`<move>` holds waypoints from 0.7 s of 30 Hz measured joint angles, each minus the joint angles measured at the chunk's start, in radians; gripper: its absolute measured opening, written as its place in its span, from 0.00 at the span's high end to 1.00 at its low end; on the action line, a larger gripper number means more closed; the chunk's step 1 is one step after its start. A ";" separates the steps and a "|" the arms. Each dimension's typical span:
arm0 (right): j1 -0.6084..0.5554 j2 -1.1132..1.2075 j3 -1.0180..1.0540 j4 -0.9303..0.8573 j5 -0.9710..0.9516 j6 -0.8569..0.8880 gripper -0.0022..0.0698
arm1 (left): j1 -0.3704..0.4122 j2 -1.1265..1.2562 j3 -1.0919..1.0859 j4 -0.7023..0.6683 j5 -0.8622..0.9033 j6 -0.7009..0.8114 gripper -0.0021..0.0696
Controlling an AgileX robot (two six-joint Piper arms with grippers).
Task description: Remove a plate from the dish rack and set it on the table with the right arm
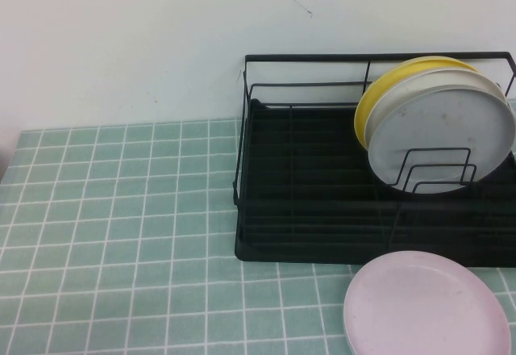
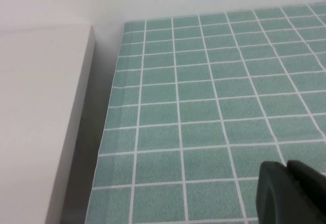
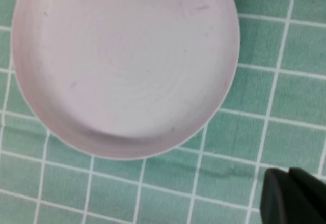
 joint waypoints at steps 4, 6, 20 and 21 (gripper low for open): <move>0.000 -0.189 0.093 -0.002 0.000 0.000 0.97 | 0.000 0.000 0.000 0.000 0.000 0.000 0.98; 0.000 -0.284 0.141 -0.002 0.004 0.000 0.97 | 0.000 0.000 0.000 0.000 0.000 0.000 0.98; 0.000 -0.738 0.201 -0.048 0.045 -0.087 0.97 | 0.000 0.000 0.000 0.000 0.000 0.000 0.98; 0.000 -0.747 0.213 -0.053 -0.005 -0.111 0.97 | 0.000 0.000 0.000 0.000 0.000 0.000 0.98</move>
